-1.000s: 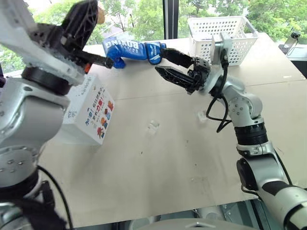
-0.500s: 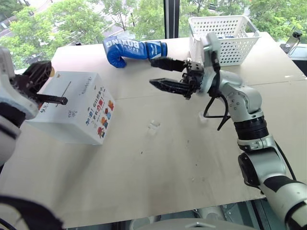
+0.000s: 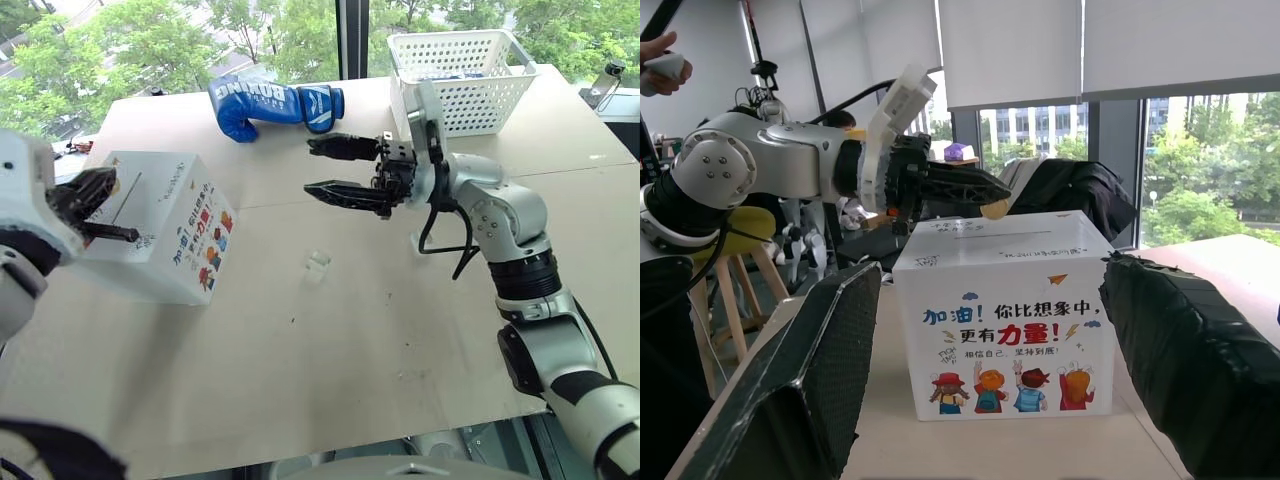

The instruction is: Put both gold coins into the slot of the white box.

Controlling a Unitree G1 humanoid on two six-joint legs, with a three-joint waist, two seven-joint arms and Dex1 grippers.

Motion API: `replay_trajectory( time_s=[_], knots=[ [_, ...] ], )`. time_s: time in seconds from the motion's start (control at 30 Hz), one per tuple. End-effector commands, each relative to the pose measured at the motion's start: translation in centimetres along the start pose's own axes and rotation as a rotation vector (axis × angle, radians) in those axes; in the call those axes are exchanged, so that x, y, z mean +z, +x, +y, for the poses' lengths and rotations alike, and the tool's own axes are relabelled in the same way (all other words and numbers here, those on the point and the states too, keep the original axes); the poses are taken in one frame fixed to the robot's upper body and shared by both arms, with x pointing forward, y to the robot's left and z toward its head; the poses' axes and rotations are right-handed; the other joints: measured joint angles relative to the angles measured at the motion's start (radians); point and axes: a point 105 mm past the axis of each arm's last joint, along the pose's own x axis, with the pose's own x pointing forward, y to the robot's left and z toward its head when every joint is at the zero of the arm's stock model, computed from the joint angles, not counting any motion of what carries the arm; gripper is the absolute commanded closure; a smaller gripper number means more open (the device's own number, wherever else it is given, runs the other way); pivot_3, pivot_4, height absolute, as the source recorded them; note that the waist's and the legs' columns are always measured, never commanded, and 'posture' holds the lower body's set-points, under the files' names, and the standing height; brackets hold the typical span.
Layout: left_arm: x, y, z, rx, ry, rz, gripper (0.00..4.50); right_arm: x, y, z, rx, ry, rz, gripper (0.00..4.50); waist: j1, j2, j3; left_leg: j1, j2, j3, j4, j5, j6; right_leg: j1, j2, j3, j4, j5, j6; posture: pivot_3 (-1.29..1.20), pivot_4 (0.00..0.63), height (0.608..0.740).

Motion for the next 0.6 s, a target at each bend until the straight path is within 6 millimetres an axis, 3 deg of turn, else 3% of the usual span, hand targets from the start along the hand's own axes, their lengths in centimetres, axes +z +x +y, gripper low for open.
replay_trajectory(
  time_s=[0.03,0.57,0.6],
  knots=[
    [0.2,-0.1,0.5,0.028,0.018,-0.001,4.5,1.0,0.0,0.4,0.003,-0.037,-0.025,0.69,0.0,0.0,0.0,0.0,0.0,0.0,0.0,0.0,0.0,0.0,0.0,0.0,0.0,0.0,0.0,0.0,0.15,0.721],
    [-2.0,0.1,-0.2,0.024,-0.018,0.07,4.5,0.6,-0.5,0.2,-0.028,-0.037,-0.013,0.69,-0.001,0.0,-0.001,0.0,0.0,0.0,0.001,0.0,0.0,0.0,-0.001,0.0,0.001,0.0,0.0,0.0,0.15,0.721],
    [-2.1,0.2,-0.5,0.007,-0.022,0.078,3.99,0.6,-0.5,0.2,-0.025,-0.037,-0.014,0.63,0.0,0.0,-0.001,0.0,0.0,0.0,0.001,0.0,0.0,0.0,-0.001,0.0,0.001,0.0,0.0,0.0,0.15,0.721]
  ],
)
